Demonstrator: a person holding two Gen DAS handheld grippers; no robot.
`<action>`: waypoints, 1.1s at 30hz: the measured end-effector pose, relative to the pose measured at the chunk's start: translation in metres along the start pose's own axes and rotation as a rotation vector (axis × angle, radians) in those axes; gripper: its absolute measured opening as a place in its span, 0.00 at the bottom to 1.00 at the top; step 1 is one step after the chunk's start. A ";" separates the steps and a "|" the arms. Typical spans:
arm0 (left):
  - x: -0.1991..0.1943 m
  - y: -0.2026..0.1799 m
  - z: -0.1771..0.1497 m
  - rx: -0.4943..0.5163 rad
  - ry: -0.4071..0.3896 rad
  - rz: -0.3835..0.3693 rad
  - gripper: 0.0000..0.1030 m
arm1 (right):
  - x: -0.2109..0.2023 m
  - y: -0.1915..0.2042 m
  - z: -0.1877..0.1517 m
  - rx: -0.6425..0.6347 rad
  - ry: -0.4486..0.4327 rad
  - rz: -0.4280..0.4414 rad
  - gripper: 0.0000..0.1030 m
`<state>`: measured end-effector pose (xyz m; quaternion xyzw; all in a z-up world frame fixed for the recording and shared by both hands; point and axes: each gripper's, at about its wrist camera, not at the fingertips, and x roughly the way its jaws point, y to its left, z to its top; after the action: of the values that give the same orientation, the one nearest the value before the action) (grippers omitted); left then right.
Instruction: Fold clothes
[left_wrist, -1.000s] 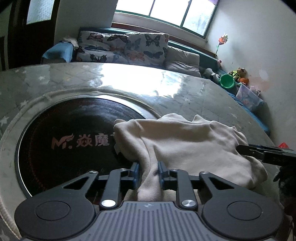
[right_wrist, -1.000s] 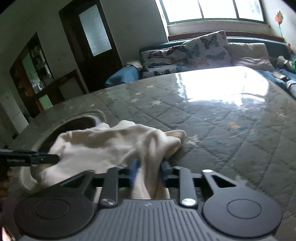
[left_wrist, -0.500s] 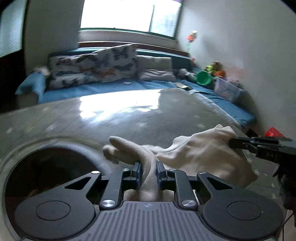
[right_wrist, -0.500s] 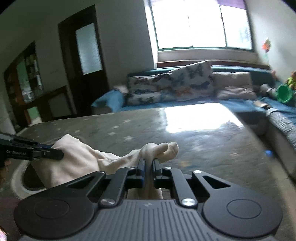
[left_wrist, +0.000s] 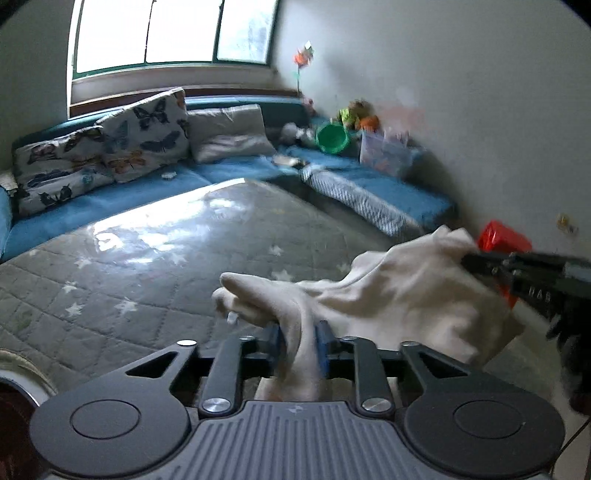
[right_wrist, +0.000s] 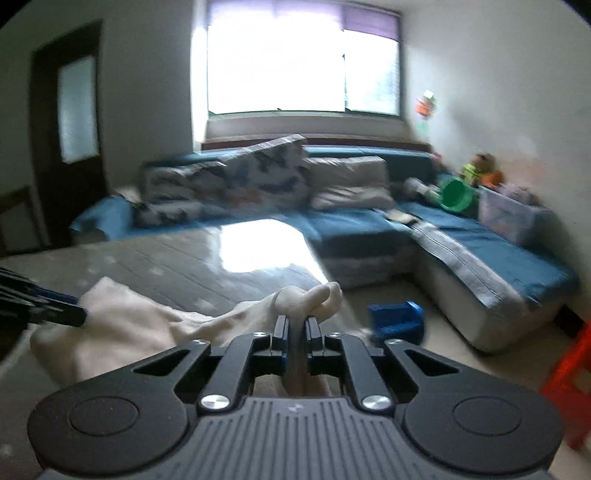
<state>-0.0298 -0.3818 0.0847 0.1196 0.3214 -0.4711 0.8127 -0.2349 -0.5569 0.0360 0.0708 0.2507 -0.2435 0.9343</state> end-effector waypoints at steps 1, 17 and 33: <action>0.002 -0.001 -0.002 0.011 0.006 0.010 0.30 | 0.003 -0.003 -0.004 0.005 0.014 -0.016 0.13; -0.096 0.062 -0.048 -0.014 -0.037 0.250 0.61 | -0.007 0.092 -0.010 -0.119 0.018 0.218 0.56; -0.212 0.166 -0.181 -0.304 -0.019 0.719 0.78 | 0.025 0.270 0.011 -0.296 0.008 0.512 0.70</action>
<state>-0.0376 -0.0584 0.0628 0.0985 0.3177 -0.1042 0.9373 -0.0788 -0.3355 0.0359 -0.0045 0.2613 0.0395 0.9645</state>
